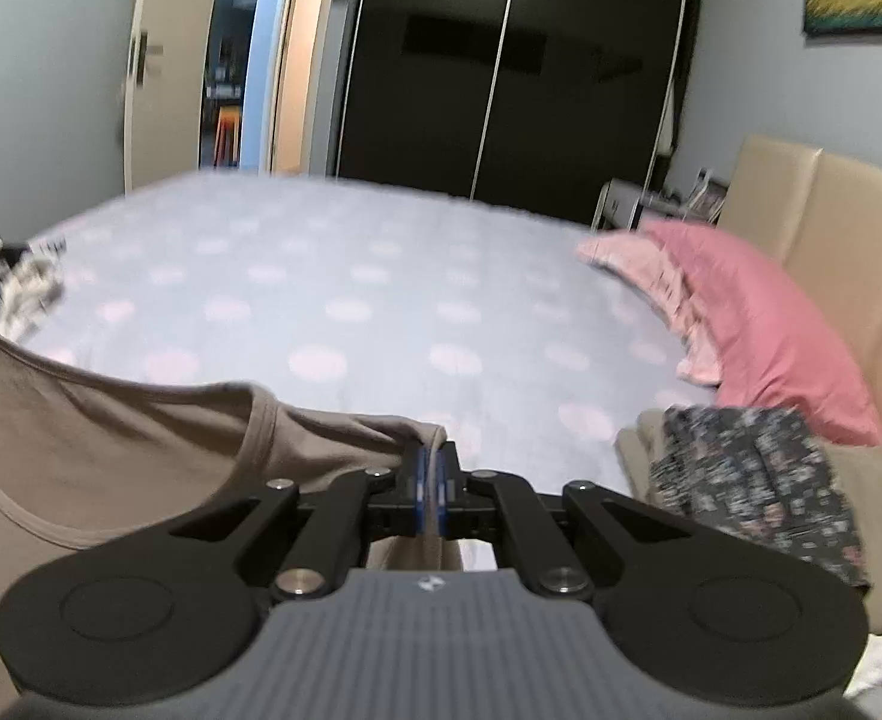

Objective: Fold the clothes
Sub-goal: 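Lower the taupe shirt onto the sheet and open both grippers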

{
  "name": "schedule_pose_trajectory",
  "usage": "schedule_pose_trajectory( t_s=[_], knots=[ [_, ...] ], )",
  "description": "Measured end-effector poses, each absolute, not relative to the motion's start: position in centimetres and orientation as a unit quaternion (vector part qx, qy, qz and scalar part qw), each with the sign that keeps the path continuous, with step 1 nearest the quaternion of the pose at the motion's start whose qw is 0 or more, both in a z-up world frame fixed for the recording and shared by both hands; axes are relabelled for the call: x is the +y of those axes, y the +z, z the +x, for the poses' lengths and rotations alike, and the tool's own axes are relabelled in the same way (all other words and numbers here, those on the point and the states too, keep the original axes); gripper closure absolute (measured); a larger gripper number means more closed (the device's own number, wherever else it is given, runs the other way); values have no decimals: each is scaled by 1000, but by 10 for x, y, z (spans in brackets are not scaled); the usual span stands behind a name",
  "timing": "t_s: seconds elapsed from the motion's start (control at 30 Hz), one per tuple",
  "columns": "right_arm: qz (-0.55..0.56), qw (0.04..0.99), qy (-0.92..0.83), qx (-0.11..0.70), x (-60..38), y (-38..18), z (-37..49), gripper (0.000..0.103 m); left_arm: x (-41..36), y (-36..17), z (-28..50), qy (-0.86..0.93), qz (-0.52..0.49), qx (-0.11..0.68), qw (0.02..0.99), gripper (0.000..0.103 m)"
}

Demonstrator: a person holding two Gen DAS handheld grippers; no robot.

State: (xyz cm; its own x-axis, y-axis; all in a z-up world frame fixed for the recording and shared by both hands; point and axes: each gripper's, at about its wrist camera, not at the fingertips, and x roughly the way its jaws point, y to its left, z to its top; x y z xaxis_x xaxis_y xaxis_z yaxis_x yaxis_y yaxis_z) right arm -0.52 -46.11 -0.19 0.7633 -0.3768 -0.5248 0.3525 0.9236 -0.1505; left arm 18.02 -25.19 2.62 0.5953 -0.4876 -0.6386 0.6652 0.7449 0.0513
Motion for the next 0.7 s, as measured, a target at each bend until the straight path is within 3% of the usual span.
schedule_pose_trajectory(
  t_s=[0.3,0.5,0.57,0.63,0.7],
  knots=[
    [-28,909,-159,385,-488,-90,59,99,-281,-61,216,-326,182,386,844,103],
    [-2,894,-152,422,-503,-122,74,98,-286,-87,224,-328,187,423,824,101],
    [10,889,-151,432,-508,-126,76,94,-284,-89,225,-328,186,431,820,96],
    [24,889,-151,431,-511,-120,72,85,-281,-84,225,-327,184,429,822,77],
    [36,893,-154,422,-515,-109,63,69,-273,-74,222,-327,180,422,826,66]
  ],
)
